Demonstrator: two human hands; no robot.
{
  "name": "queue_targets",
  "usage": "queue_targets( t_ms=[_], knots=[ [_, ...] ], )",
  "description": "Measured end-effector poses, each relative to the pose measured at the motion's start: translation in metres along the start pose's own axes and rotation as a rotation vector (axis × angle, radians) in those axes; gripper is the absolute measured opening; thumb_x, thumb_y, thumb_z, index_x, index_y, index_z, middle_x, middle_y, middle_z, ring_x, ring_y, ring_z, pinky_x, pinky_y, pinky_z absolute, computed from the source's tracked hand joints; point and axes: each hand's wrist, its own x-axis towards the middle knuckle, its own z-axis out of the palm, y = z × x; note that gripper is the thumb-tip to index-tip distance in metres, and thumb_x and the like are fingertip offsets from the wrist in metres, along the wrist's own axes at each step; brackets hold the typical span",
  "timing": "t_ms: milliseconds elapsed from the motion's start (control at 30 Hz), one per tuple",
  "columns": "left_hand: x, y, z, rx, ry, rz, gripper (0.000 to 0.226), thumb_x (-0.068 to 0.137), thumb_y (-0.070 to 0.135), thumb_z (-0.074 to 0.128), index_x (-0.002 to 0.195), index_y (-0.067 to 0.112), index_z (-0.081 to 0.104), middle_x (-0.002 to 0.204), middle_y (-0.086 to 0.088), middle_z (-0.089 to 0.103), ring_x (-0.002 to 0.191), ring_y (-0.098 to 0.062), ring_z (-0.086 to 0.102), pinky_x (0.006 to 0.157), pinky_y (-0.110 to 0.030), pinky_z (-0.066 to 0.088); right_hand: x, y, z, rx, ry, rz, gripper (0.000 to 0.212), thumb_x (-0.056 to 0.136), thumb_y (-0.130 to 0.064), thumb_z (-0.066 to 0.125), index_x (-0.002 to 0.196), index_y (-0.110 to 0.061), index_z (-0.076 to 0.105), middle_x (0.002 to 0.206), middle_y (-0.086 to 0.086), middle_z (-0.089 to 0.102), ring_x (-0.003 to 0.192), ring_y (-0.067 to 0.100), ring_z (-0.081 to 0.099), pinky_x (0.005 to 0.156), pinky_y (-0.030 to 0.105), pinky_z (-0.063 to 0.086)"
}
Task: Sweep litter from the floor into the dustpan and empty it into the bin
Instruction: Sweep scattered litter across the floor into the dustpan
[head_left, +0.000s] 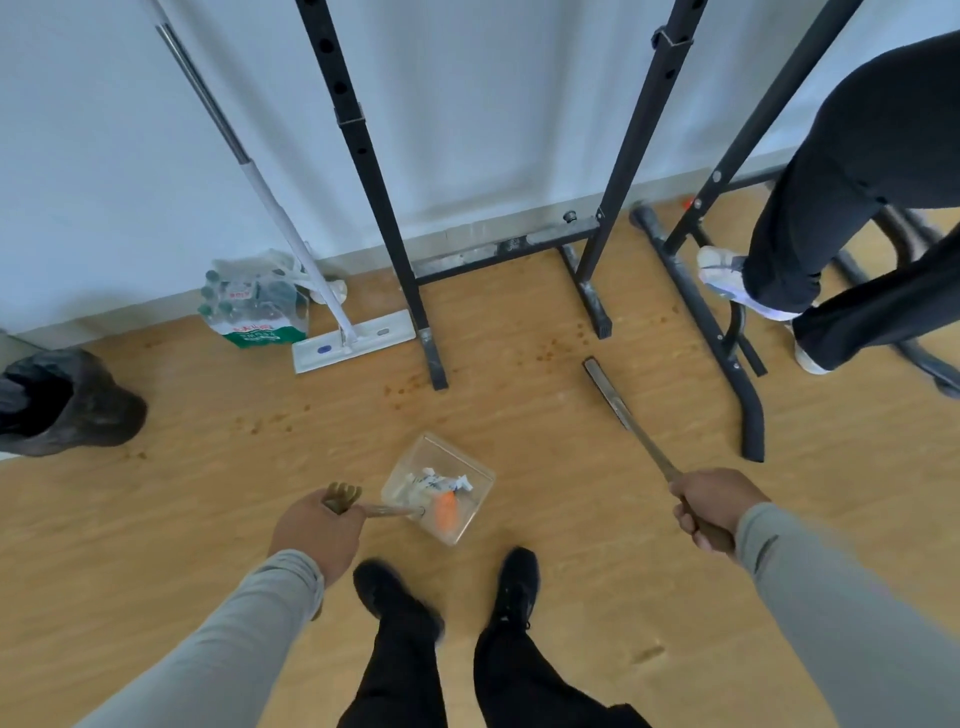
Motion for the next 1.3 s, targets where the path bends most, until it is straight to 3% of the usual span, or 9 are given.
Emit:
queue_targets(
  t_ms=[167, 300, 400, 500, 633, 833, 1033, 1167, 1300],
  knots=[
    [0.030, 0.036, 0.026, 0.016, 0.011, 0.008, 0.014, 0.091, 0.035, 0.062, 0.104, 0.029, 0.062, 0.097, 0.007, 0.067, 0.090, -0.025, 0.066, 0.091, -0.044, 0.056, 0.055, -0.034, 0.009, -0.144, 0.007, 0.027, 0.022, 0.102, -0.014, 0.045, 0.117, -0.006, 0.059, 0.074, 0.014, 0.057, 0.052, 0.022, 0.049, 0.047, 0.027, 0.039],
    [0.048, 0.064, 0.037, 0.042, 0.035, 0.045, 0.007, 0.093, 0.025, 0.062, 0.088, 0.024, 0.056, 0.090, 0.000, 0.068, 0.081, -0.027, 0.067, 0.080, -0.041, 0.058, 0.069, -0.030, 0.049, -0.468, -0.071, -0.021, 0.032, 0.101, -0.010, 0.038, 0.126, 0.000, 0.056, 0.067, 0.015, 0.058, 0.054, 0.027, 0.053, 0.047, 0.030, 0.041],
    [0.055, 0.072, 0.037, 0.066, 0.050, 0.049, 0.012, 0.093, 0.026, 0.062, 0.083, 0.023, 0.056, 0.087, -0.004, 0.070, 0.074, -0.027, 0.067, 0.073, -0.039, 0.058, 0.048, -0.008, 0.081, -0.577, -0.189, -0.048, 0.039, 0.101, -0.012, 0.038, 0.138, -0.006, 0.047, 0.080, 0.013, 0.059, 0.053, 0.024, 0.056, 0.044, 0.027, 0.045],
    [0.052, 0.073, 0.039, 0.081, 0.065, 0.048, 0.008, 0.092, 0.027, 0.062, 0.093, 0.019, 0.062, 0.079, -0.006, 0.070, 0.068, -0.028, 0.067, 0.068, -0.039, 0.058, 0.019, 0.006, 0.092, -0.537, -0.302, -0.026, 0.041, 0.099, -0.011, 0.038, 0.138, -0.009, 0.047, 0.090, 0.012, 0.057, 0.054, 0.022, 0.053, 0.047, 0.027, 0.046],
    [0.044, 0.067, 0.043, 0.056, 0.057, 0.053, 0.010, 0.090, 0.028, 0.060, 0.093, 0.019, 0.065, 0.078, -0.001, 0.068, 0.067, -0.023, 0.064, 0.061, -0.032, 0.050, -0.006, -0.001, 0.065, -0.311, -0.384, 0.052, 0.037, 0.101, -0.012, 0.041, 0.135, -0.023, 0.048, 0.074, 0.009, 0.049, 0.046, 0.018, 0.041, 0.042, 0.025, 0.036],
    [0.043, 0.067, 0.038, 0.065, 0.050, 0.061, 0.011, 0.089, 0.026, 0.059, 0.083, 0.018, 0.063, 0.074, -0.002, 0.067, 0.066, -0.022, 0.063, 0.059, -0.030, 0.047, -0.020, -0.023, 0.005, -0.249, -0.244, 0.024, 0.042, 0.104, -0.017, 0.047, 0.146, -0.025, 0.046, 0.062, 0.009, 0.049, 0.042, 0.018, 0.040, 0.040, 0.024, 0.035],
    [0.042, 0.067, 0.044, 0.066, 0.051, 0.075, 0.010, 0.089, 0.027, 0.057, 0.082, 0.021, 0.061, 0.072, 0.000, 0.066, 0.062, -0.020, 0.063, 0.052, -0.027, 0.044, 0.002, -0.067, 0.039, -0.590, -0.159, -0.164, 0.044, 0.103, -0.016, 0.045, 0.147, -0.021, 0.045, 0.072, 0.007, 0.053, 0.053, 0.022, 0.048, 0.040, 0.021, 0.038],
    [0.046, 0.066, 0.044, 0.067, 0.071, 0.075, 0.011, 0.089, 0.028, 0.057, 0.082, 0.022, 0.062, 0.073, 0.000, 0.067, 0.064, -0.020, 0.064, 0.054, -0.028, 0.047, 0.026, -0.079, 0.080, -0.909, -0.195, -0.225, 0.050, 0.101, -0.017, 0.040, 0.149, -0.030, 0.041, 0.089, 0.007, 0.064, 0.065, 0.025, 0.059, 0.052, 0.027, 0.049],
    [0.051, 0.064, 0.040, 0.072, 0.083, 0.079, 0.011, 0.088, 0.029, 0.059, 0.080, 0.022, 0.062, 0.073, -0.001, 0.068, 0.065, -0.021, 0.064, 0.059, -0.032, 0.052, 0.021, -0.063, 0.086, -1.319, -0.162, -0.217, 0.081, 0.092, 0.001, 0.041, 0.159, -0.036, 0.015, 0.105, 0.000, 0.060, 0.075, 0.019, 0.059, 0.059, 0.030, 0.051]
  ],
)
